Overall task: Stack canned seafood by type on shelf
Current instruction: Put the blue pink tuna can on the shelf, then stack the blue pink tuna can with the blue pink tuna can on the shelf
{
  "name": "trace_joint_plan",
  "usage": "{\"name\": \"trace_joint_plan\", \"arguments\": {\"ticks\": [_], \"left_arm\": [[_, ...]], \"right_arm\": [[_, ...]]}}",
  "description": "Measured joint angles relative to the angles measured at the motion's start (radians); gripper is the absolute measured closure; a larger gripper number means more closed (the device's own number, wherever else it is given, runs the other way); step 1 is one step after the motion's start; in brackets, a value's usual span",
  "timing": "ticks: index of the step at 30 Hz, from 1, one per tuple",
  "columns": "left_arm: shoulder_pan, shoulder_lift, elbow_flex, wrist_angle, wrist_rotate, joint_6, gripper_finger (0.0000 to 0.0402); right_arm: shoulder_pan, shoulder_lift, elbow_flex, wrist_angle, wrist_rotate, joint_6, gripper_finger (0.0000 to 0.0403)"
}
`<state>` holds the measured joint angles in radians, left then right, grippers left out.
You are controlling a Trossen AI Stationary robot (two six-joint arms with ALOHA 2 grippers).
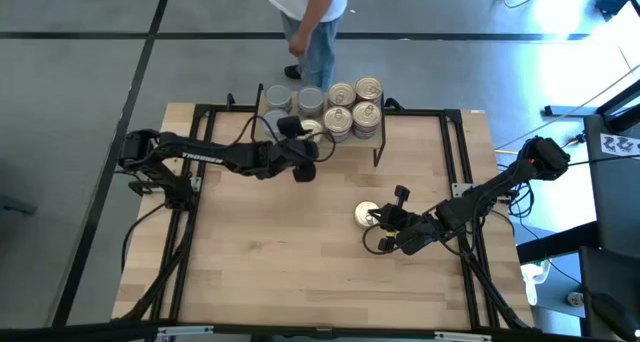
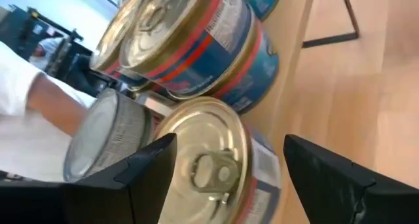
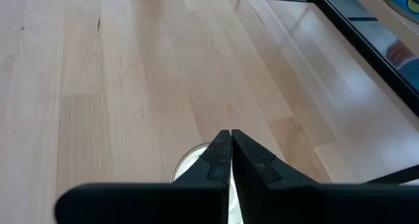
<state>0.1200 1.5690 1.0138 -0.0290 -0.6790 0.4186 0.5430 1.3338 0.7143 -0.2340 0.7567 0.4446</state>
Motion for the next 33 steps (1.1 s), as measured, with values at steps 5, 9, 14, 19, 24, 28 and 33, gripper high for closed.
{"name": "trace_joint_plan", "arguments": {"ticks": [5,9,14,19,24,28,33], "left_arm": [[0.028,-0.001,0.0,-0.004,-0.004,-0.016,0.0122],[0.041,-0.001,0.0,-0.004,-0.031,0.024,0.0122],[0.034,-0.003,0.0,0.034,-0.042,0.059,0.0121],[-0.084,-0.034,0.029,0.027,-0.041,0.01,0.0121],[-0.233,-0.064,0.034,-0.008,0.07,-0.172,0.0121],[-0.318,-0.039,0.02,0.03,0.18,-0.328,0.0121],[-0.371,0.07,0.009,0.076,0.189,-0.387,0.0121]], "right_arm": [[0.0,0.0,0.0,0.0,0.0,0.0,0.0388],[0.0,0.0,0.0,0.0,0.0,0.0,0.0388],[0.0,0.0,0.0,0.0,0.0,0.0,0.0388],[0.001,-0.001,0.0,-0.004,-0.033,0.0,0.0388],[0.001,-0.001,0.0,-0.019,-0.132,0.001,0.0388],[0.001,-0.002,-0.022,-0.069,-0.138,0.053,0.0388],[0.0,-0.002,-0.135,0.035,-0.097,0.139,0.0388]]}}
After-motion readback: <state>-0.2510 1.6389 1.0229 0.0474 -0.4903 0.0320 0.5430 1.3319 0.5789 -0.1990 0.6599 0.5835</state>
